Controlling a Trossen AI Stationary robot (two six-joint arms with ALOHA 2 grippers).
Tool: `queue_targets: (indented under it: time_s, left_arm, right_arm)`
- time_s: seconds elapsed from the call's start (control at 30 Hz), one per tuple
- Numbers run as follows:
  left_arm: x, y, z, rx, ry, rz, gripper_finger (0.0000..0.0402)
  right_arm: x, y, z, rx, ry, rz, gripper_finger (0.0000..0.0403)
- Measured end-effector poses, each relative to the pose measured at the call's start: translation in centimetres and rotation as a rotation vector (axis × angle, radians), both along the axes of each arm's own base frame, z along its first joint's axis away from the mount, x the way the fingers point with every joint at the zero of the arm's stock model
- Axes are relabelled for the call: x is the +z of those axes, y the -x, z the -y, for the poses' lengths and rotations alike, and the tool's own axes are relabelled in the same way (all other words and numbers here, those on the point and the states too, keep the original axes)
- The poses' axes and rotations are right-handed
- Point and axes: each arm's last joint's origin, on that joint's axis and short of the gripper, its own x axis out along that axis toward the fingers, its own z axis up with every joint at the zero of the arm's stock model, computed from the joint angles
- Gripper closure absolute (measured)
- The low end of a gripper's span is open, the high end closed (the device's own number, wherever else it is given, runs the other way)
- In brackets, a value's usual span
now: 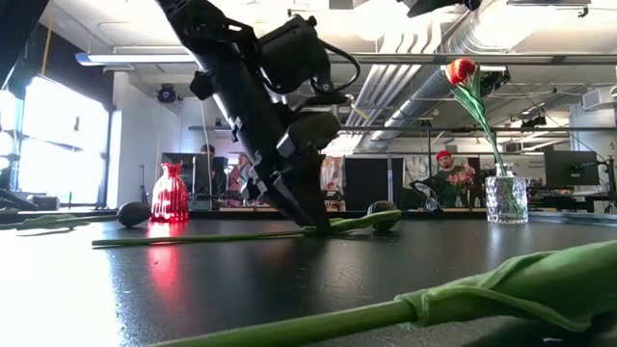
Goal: Sort flowers into vase by color
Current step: Put the top right black tulip into the red vase
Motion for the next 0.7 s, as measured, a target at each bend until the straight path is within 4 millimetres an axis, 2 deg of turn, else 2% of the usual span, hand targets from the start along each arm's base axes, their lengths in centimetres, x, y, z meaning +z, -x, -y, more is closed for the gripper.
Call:
queue_targets:
  time_s: [0.23,0.37,0.53,0.7]
  left_arm:
    - [-0.1,0.1,0.4,0.014,-0.048,-0.004,0.0393]
    - [0.3,0.0,0.5,0.039,-0.034,0.015,0.0391]
    - [1.7,0.2,0.4,0.069,-0.012,0.067,0.0398]
    - [5.4,0.2,-0.3,0.104,-0.003,0.201,0.0400]
  right_arm:
    - [0.0,0.1,0.2,-0.030,0.071,-0.027,0.0210]
    - [0.1,0.1,0.2,-0.035,0.088,-0.029,0.0210]
    - [0.1,0.0,0.2,-0.032,0.067,-0.013,0.0210]
    - [0.1,0.0,0.1,-0.022,0.035,-0.003,0.0210]
